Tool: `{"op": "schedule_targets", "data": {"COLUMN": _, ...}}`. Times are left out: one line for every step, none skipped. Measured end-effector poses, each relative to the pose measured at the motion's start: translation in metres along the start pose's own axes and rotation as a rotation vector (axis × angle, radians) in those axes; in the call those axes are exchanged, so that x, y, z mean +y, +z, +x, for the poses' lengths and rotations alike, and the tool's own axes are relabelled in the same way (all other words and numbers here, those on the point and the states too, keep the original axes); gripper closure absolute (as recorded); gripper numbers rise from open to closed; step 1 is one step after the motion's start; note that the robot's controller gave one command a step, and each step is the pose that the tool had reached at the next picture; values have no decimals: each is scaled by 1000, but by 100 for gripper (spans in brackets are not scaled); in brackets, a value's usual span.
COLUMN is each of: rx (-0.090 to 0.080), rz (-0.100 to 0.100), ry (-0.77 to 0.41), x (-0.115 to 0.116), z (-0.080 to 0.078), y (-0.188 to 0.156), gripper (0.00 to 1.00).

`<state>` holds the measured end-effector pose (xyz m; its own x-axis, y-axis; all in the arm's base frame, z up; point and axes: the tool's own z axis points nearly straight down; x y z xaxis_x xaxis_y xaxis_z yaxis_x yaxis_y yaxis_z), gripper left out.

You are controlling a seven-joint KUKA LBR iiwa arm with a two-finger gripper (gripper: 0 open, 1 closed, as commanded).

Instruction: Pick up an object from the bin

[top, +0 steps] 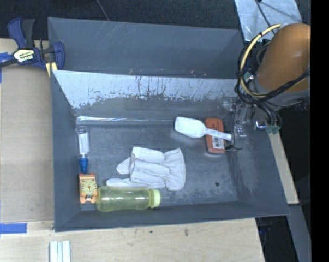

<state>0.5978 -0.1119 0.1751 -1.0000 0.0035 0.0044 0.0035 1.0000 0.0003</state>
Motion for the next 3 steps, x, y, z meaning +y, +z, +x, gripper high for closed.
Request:
{"op": "schedule_targets", "data": {"rx": -2, "rz": 0, "ry": -1, "x": 0, "z": 0, "y": -2, "gripper": 0}}
{"op": "schedule_targets", "data": {"rx": -6, "rz": 0, "ry": -18, "x": -27, "z": 19, "y": -14, "gripper": 0}}
{"op": "schedule_targets", "data": {"rx": -13, "rz": 5, "ry": -64, "x": 4, "z": 14, "y": 27, "gripper": 0}}
